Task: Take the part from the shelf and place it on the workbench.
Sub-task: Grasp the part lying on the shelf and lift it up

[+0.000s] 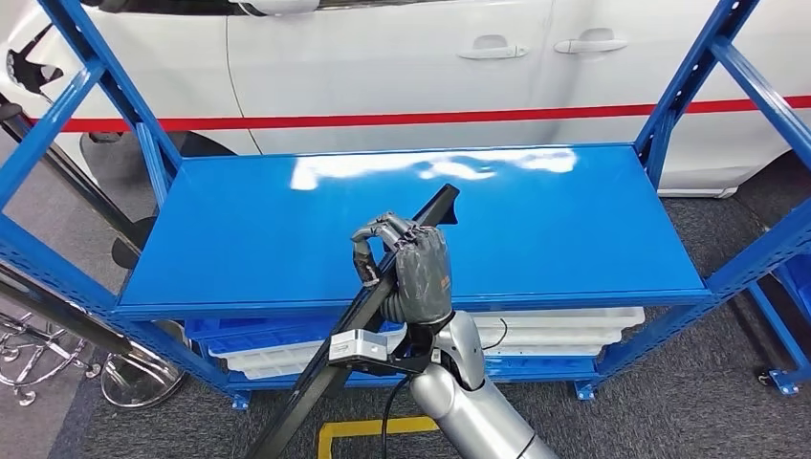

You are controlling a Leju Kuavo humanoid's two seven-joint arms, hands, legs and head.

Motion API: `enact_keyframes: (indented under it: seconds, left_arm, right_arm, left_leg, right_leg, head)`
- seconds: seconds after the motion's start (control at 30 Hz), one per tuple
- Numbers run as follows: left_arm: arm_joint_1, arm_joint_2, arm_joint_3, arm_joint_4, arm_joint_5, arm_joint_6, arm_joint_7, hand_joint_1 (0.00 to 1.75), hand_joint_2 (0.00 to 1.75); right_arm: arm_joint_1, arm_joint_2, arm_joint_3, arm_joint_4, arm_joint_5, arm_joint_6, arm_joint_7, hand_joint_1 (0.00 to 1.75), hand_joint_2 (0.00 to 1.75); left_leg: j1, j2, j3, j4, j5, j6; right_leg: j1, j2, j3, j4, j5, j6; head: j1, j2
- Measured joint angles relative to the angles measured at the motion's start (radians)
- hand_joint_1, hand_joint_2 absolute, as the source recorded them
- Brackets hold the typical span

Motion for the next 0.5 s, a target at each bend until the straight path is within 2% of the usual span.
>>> enact_keyframes:
  seconds: [0.03, 0.07, 0.1, 0.13, 0.17, 0.2, 0.23, 0.27, 0.3, 0.33, 0.4, 0.43, 0.47, 0.5]
  left_arm:
    - [0.000, 0.000, 0.001, 0.000, 0.000, 0.000, 0.002, 0.00, 1.75]
    - [-0.001, -0.001, 0.002, 0.000, 0.000, 0.001, 0.004, 0.00, 1.75]
    - [-0.001, -0.001, 0.002, 0.000, 0.000, 0.001, 0.005, 0.00, 1.75]
    - [-0.001, -0.002, 0.003, 0.000, -0.001, 0.002, 0.006, 0.00, 1.75]
    - [-0.001, -0.002, 0.004, 0.000, -0.001, 0.003, 0.007, 0.00, 1.75]
    - [-0.002, -0.002, 0.004, 0.000, -0.001, 0.005, 0.008, 0.00, 1.75]
    - [-0.004, -0.002, 0.004, 0.000, -0.001, 0.006, 0.009, 0.00, 1.75]
    - [-0.005, -0.002, 0.005, 0.000, -0.002, 0.008, 0.010, 0.00, 1.75]
    - [-0.006, -0.002, 0.005, 0.000, -0.002, 0.009, 0.011, 0.00, 1.75]
    - [-0.007, -0.002, 0.006, 0.000, -0.002, 0.009, 0.011, 0.00, 1.75]
    - [-0.005, -0.002, 0.009, 0.000, -0.002, 0.010, 0.012, 0.00, 1.75]
    - [-0.005, -0.003, 0.011, 0.000, -0.002, 0.011, 0.013, 0.00, 1.75]
    - [-0.006, -0.004, 0.012, 0.000, -0.003, 0.011, 0.013, 0.00, 1.75]
    - [-0.006, -0.004, 0.013, 0.000, -0.004, 0.011, 0.013, 0.00, 1.75]
  right_arm:
    - [0.000, 0.002, 0.000, 0.001, 0.000, 0.000, 0.001, 1.75, 1.75]
    - [0.000, 0.002, 0.000, 0.003, 0.000, 0.000, 0.001, 1.75, 1.75]
    - [0.001, 0.002, 0.000, 0.005, 0.001, 0.000, 0.002, 1.75, 1.75]
    - [0.001, 0.002, 0.000, 0.007, 0.002, 0.000, 0.002, 1.75, 1.75]
    - [0.001, 0.002, 0.000, 0.008, 0.002, 0.000, 0.002, 1.75, 1.75]
    - [0.001, 0.003, 0.000, 0.009, 0.003, 0.000, 0.002, 1.75, 1.75]
    - [0.001, 0.003, 0.000, 0.009, 0.005, 0.000, 0.002, 1.75, 1.75]
    - [0.001, 0.004, 0.000, 0.009, 0.005, 0.000, 0.002, 1.75, 1.75]
    - [0.000, 0.005, 0.000, 0.009, 0.006, 0.000, 0.002, 1.75, 1.75]
    - [0.000, 0.007, 0.000, 0.009, 0.007, 0.000, 0.002, 1.75, 1.75]
    - [0.001, 0.009, 0.000, 0.009, 0.009, 0.000, 0.002, 1.75, 1.75]
    - [0.001, 0.009, 0.000, 0.009, 0.009, 0.000, 0.002, 1.75, 1.75]
    - [0.001, 0.009, 0.000, 0.009, 0.010, 0.000, 0.003, 1.75, 1.75]
    - [0.001, 0.009, 0.000, 0.009, 0.011, 0.000, 0.003, 1.75, 1.75]
  left_leg:
    - [0.001, 0.000, -0.018, 0.068, -0.049, -0.005]
    - [0.002, 0.001, -0.029, 0.132, -0.083, -0.008]
    - [0.002, 0.001, -0.028, 0.172, -0.095, -0.010]
    - [0.002, 0.001, -0.010, 0.177, -0.088, -0.010]
    - [0.002, 0.001, 0.028, 0.143, -0.067, -0.008]
    - [0.002, 0.001, 0.083, 0.077, -0.047, -0.004]
    - [0.000, 0.000, 0.141, -0.003, -0.042, 0.002]
    - [-0.003, 0.000, 0.184, -0.066, -0.040, 0.008]
    - [-0.007, -0.001, 0.210, -0.108, -0.044, 0.015]
    - [-0.011, -0.002, 0.215, -0.125, -0.047, 0.022]
    - [-0.011, 0.001, 0.205, -0.131, -0.027, 0.035]
    - [-0.008, 0.004, 0.198, -0.135, -0.015, 0.044]
    - [-0.005, 0.007, 0.189, -0.141, 0.000, 0.052]
    - [-0.003, 0.009, 0.176, -0.144, 0.015, 0.058]
  right_leg:
    - [0.001, -0.001, -0.016, 0.002, 0.011, -0.002]
    - [0.002, -0.002, -0.031, 0.004, 0.022, -0.001]
    - [0.003, -0.003, -0.047, 0.007, 0.031, -0.001]
    - [0.003, -0.004, -0.062, 0.011, 0.039, 0.001]
    - [0.003, -0.004, -0.075, 0.014, 0.047, 0.002]
    - [0.003, -0.004, -0.086, 0.018, 0.055, 0.005]
    - [0.004, -0.003, -0.095, 0.021, 0.063, 0.009]
    - [0.004, -0.004, -0.100, 0.021, 0.070, 0.014]
    - [0.004, -0.004, -0.102, 0.021, 0.078, 0.020]
    - [0.003, -0.004, -0.102, 0.018, 0.087, 0.027]
    - [0.001, -0.002, -0.104, 0.014, 0.097, 0.040]
    - [0.001, 0.000, -0.110, 0.023, 0.083, 0.045]
    - [0.001, 0.001, -0.120, 0.049, 0.049, 0.049]
    - [0.000, 0.003, -0.135, 0.098, -0.002, 0.053]
  head:
    - [0.000, 0.000]
    - [0.000, 0.000]
    - [0.000, 0.000]
    - [0.000, 0.000]
    - [0.000, 0.000]
    - [0.000, 0.000]
    - [0.000, 0.000]
    - [0.000, 0.000]
    - [0.000, 0.000]
    - [0.000, 0.000]
    - [0.000, 0.000]
    - [0.000, 0.000]
    - [0.000, 0.000]
    - [0.000, 0.000]
